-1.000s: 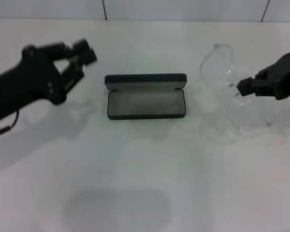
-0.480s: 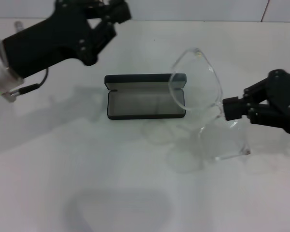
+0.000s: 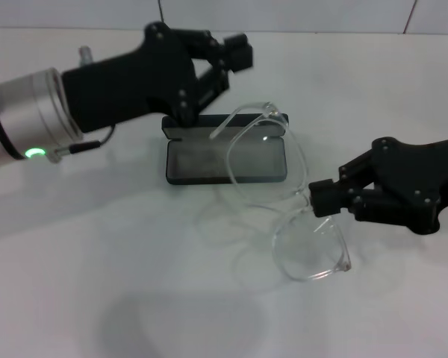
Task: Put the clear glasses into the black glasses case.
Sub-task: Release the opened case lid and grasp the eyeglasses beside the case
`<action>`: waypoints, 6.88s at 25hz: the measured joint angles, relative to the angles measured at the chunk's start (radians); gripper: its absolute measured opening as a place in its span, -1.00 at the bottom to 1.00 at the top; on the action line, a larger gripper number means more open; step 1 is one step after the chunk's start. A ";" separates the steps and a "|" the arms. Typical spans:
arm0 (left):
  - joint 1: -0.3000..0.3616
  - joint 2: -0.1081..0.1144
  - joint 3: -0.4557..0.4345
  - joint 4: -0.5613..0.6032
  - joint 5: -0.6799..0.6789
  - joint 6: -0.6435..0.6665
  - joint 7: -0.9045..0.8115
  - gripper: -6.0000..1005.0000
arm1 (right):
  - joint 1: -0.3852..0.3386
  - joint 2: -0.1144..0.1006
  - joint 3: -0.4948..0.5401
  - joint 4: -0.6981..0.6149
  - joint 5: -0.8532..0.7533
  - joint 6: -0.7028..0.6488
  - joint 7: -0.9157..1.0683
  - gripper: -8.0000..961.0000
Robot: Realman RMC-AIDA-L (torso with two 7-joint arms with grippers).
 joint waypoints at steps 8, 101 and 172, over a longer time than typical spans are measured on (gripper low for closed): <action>0.009 0.000 0.087 0.000 0.005 -0.001 0.001 -0.82 | -0.005 0.000 -0.028 0.005 0.033 0.002 -0.065 -0.91; 0.450 0.006 -0.189 0.136 0.060 0.084 0.000 -0.41 | 0.372 -0.011 -0.099 -0.340 -0.605 -0.133 0.726 -0.77; 0.354 0.007 -0.190 0.041 0.062 0.077 0.076 -0.41 | 0.628 0.004 -0.343 0.347 -0.644 0.140 0.924 0.26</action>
